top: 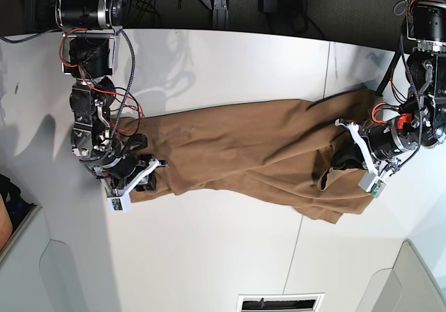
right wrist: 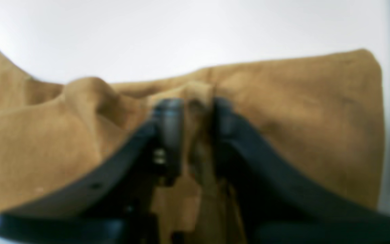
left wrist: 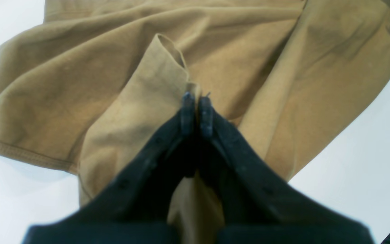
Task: Layout the t-shirt on the table in an organized manner, then fold the t-shirt properly
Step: 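Hold the shirt with both grippers and pull it taut, then lift the shirt with both grippers and lay it flat, spreading it out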
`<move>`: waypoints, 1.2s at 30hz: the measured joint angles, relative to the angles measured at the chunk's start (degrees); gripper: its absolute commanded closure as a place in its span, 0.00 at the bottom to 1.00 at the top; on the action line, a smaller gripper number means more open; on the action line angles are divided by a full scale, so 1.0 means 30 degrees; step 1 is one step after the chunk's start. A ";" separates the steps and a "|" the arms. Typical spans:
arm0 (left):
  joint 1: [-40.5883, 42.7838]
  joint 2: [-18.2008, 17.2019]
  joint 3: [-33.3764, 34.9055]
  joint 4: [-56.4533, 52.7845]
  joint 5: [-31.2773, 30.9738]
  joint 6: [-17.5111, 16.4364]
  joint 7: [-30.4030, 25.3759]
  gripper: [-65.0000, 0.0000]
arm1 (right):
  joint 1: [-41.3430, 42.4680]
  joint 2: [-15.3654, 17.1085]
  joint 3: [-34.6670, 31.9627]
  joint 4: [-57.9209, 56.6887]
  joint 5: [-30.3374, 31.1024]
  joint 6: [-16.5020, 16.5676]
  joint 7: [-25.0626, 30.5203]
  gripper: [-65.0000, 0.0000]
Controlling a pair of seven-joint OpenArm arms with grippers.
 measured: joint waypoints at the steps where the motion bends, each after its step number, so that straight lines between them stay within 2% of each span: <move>1: 0.0000 0.0000 0.0000 0.0000 0.0007 0.0000 0.0000 1.00 | -0.0058 0.0000 0.0000 0.0000 0.0022 0.0000 0.0015 0.87; 3: 0.0000 0.0000 0.0000 0.0000 0.0007 0.0000 0.0007 1.00 | -0.0051 0.0000 0.0000 0.0000 0.0022 0.0000 0.0007 0.87; 6: 0.0000 0.0000 0.0000 0.0000 0.0000 0.0000 0.0000 1.00 | -0.0051 0.0000 0.0000 0.0000 0.0022 0.0000 0.0138 1.00; 15: 0.0000 -0.0007 0.0000 0.0000 0.0000 0.0000 0.0000 1.00 | -0.0051 0.0000 0.0000 0.0087 0.0015 0.0000 0.0124 1.00; 18: 0.0000 -0.0007 -0.0007 0.0000 -0.0007 -0.0015 0.0000 1.00 | -0.0102 0.0000 0.0000 0.0882 -0.0080 0.0007 -0.0444 1.00; 21: 0.0066 -0.0007 -0.0809 0.0430 -0.1166 -0.1333 0.0204 1.00 | -0.0102 0.0000 -0.0007 0.2361 -0.0073 0.0007 -0.1180 1.00; 25: -0.0051 -0.0073 -0.2193 0.1275 -0.1647 -0.1443 0.0568 1.00 | -0.0087 0.0000 -0.0007 0.4758 0.0488 0.0321 -0.2696 1.00; 28: 0.0007 -0.0656 -0.2433 0.1450 -0.2586 -0.1450 0.1005 1.00 | -0.0095 0.0102 -0.0007 0.6033 0.1195 0.0357 -0.3694 1.00; 32: 0.0000 -0.2076 -0.2477 0.1457 -0.3861 -0.1450 0.2084 1.00 | -0.0415 0.0102 -0.0007 0.7490 0.1763 0.0372 -0.4743 1.00; 36: 0.0568 -0.3512 -0.2470 0.1552 -0.5916 -0.1457 0.3497 1.00 | -0.2084 0.0648 -0.0036 0.9515 0.3235 0.0590 -0.5559 1.00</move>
